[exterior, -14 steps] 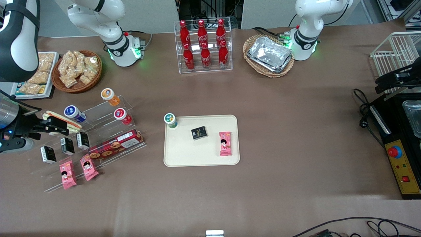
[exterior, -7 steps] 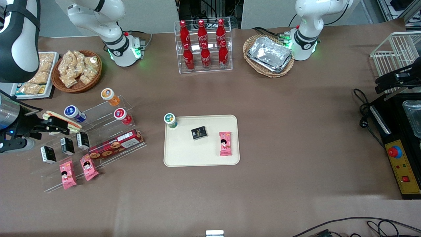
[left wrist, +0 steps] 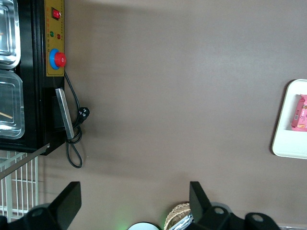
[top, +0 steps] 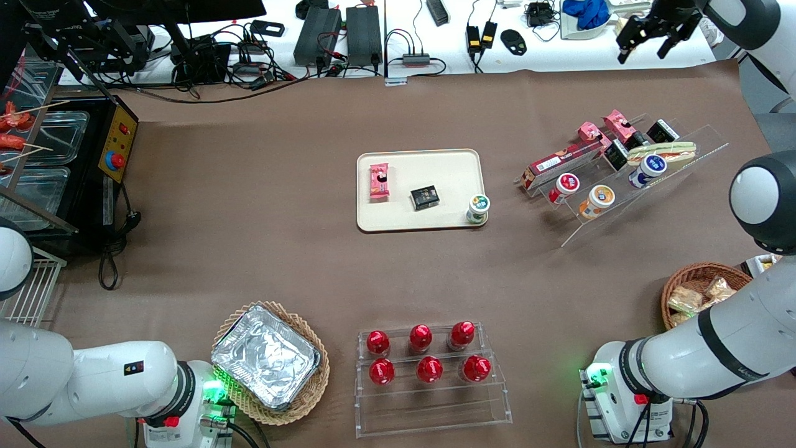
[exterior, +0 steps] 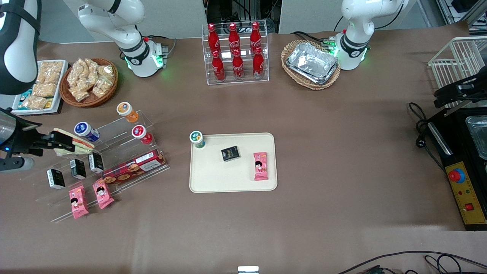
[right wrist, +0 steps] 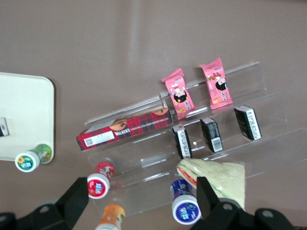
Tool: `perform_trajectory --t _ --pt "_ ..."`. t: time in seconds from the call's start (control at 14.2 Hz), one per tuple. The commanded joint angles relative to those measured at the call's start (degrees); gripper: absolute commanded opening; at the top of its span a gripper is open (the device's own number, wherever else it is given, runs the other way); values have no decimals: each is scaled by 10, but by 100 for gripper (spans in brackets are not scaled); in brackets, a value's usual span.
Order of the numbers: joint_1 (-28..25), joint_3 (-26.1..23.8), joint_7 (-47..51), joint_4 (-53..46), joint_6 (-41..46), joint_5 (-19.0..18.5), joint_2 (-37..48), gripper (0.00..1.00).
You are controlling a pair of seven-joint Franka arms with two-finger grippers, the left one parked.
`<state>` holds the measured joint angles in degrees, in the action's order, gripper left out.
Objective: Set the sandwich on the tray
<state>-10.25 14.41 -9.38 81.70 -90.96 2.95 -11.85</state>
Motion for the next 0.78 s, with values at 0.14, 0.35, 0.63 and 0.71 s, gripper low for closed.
perform_trajectory --t 0.14,0.35,0.63,0.71 --pt "29 -3 -59 45 15 -21 39 100" --pt "48 1 -53 45 17 -30 42 100" --pt "80 2 -49 44 24 -27 56 100" --pt "89 1 -48 44 30 -27 60 100"
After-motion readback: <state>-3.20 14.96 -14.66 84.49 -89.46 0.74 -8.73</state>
